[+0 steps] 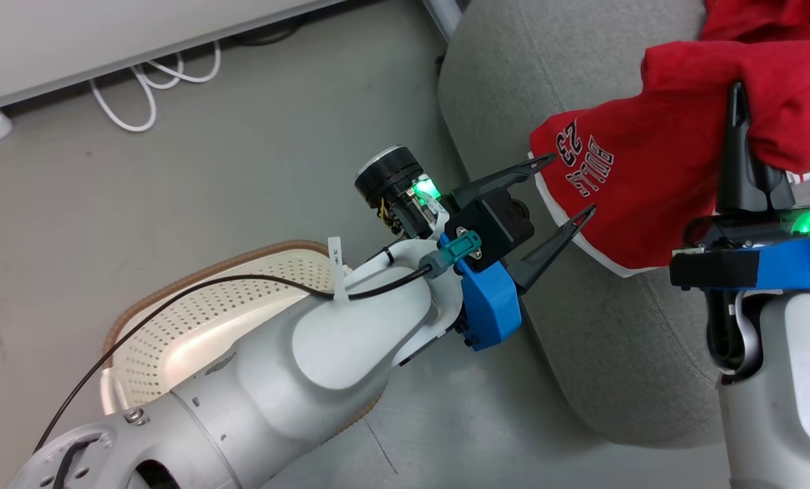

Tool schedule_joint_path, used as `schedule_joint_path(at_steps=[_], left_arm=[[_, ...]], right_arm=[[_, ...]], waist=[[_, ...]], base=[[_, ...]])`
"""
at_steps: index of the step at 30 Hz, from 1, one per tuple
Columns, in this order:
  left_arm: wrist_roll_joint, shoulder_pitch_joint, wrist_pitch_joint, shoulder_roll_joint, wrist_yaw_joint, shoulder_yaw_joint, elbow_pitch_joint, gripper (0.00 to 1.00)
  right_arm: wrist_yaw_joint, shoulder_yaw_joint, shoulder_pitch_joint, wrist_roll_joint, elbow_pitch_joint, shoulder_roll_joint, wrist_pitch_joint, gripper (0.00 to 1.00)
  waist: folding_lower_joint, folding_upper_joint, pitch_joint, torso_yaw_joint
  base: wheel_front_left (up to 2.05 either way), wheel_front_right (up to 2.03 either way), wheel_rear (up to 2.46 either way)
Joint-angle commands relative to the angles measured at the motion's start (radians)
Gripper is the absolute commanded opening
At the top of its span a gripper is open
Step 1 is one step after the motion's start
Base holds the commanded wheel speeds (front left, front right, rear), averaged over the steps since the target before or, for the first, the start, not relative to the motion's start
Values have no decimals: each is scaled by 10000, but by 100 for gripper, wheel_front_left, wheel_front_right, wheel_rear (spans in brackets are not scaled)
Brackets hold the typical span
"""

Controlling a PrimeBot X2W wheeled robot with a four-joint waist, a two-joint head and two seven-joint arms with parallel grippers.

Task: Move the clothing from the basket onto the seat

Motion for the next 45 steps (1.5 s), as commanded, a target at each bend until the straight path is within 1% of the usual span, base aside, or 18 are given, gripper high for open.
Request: schedule_joint_path(at_steps=[1, 6, 12, 22, 27, 32, 37, 40, 43, 45], left_arm=[[71, 9, 0, 38, -14, -37, 0, 100], [160, 68, 78, 38, -48, -118, 28, 100], [244, 55, 71, 36, -73, -184, 75, 100], [240, -83, 5, 36, -62, -234, 124, 100], [209, -173, -45, 37, 6, -233, 140, 100], [217, -301, -89, 47, 66, -181, 220, 100], [296, -582, -28, 154, 133, -125, 238, 100], [339, -776, 32, 249, 209, -106, 173, 100], [406, -961, 119, 360, 260, -99, 84, 100], [446, -1116, 212, 432, 299, -83, 13, 100]], right_arm=[[-3, -78, 166, 16, -66, 80, 1, 0], [-3, -388, 415, 38, -133, 214, 1, 0], [-3, -588, 594, 70, -119, 345, 1, 0], [-3, -637, 372, 32, -148, 440, 1, 0], [-3, -593, 143, -20, -267, 265, 1, 0], [-3, -590, -597, -58, -562, -221, 1, 0], [-3, -919, -1847, -123, -1024, -1171, 1, 0], [-5, -1434, -2692, -79, -1304, -1817, 1, 0], [-3, -2272, -3462, 36, -1443, -2417, 1, 0], [-5, -2895, -3961, 230, -1394, -2936, 1, 0]], waist=[[0, -1, 249, -271], [0, -1, 589, -539], [0, -1, 843, -676], [0, -1, 976, -637], [0, -1, 1064, -603], [0, -1, 1333, -565], [0, -1, 1827, -524], [0, -1, 2227, -510], [0, -1, 2663, -474], [0, -1, 3011, -415]], base=[[0, 0, 0], [0, 0, 0], [0, 0, 0], [0, 0, 0], [0, 0, 0], [0, 0, 0], [0, 0, 0], [0, 0, 0], [0, 0, 0], [0, 0, 0]])
